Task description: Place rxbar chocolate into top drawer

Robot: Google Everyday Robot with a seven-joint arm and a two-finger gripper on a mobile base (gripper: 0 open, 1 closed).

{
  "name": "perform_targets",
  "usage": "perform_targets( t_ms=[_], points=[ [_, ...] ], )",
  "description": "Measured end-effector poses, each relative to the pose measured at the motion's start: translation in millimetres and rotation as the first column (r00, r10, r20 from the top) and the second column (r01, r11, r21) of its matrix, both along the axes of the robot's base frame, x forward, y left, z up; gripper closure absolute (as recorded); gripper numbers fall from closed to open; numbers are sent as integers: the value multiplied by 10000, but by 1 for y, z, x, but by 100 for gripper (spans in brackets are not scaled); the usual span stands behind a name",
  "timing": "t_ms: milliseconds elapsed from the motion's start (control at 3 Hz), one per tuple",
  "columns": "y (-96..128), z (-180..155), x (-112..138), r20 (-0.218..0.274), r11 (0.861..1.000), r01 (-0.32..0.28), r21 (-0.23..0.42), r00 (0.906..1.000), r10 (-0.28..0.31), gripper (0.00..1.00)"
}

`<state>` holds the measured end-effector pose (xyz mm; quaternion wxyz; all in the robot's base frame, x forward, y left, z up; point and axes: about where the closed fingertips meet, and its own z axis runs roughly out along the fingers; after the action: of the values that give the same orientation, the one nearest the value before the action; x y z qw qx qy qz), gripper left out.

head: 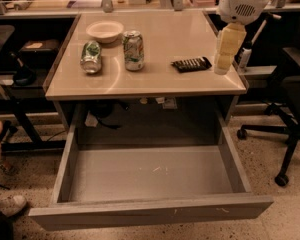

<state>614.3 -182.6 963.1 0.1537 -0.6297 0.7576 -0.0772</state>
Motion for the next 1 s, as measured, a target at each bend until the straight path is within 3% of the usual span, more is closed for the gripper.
perform_targets(
  t_ms=[1000],
  points=[
    [-6, -50, 90, -397, 9996, -242, -142, 9989, 237, 0]
  ],
)
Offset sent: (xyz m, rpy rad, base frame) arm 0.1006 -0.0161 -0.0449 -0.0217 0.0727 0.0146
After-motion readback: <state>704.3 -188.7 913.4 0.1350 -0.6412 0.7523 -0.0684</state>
